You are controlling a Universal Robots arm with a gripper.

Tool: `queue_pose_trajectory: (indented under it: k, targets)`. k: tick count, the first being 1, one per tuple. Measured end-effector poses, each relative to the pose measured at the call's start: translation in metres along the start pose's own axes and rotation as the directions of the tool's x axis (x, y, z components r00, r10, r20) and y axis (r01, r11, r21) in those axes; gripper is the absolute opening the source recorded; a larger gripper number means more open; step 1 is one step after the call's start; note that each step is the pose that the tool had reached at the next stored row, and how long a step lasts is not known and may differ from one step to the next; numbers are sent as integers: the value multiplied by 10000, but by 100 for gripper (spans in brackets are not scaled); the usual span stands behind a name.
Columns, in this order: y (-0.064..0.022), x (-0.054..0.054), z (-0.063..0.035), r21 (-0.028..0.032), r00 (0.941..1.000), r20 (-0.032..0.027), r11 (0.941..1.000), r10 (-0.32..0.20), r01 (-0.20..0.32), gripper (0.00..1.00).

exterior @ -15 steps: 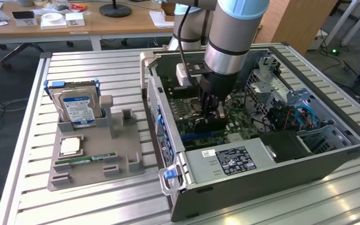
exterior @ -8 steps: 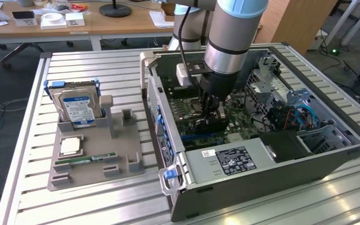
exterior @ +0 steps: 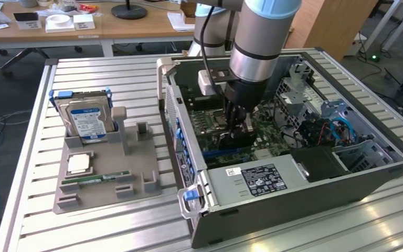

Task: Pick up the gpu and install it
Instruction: 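Insert the gpu into the slot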

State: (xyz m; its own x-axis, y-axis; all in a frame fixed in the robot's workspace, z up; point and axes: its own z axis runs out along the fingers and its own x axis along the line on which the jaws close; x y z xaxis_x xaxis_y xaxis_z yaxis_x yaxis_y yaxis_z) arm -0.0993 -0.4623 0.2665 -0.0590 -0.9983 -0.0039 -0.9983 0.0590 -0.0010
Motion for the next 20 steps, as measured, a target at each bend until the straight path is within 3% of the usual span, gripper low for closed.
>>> queue_pose_trajectory:
  k: [4, 7, 10, 20]
  targets:
    - [-17, -1, -18, -10, 10000, 20, 10000, 1, -1, 27]
    - [-23, -1, -20, -17, 9999, 117, 10000, 2, -1, 27]
    - [-43, -3, -21, -20, 9999, 168, 10000, 2, -2, 27]
    - [-32, -2, -21, -23, 9998, 176, 10000, 1, -1, 27]
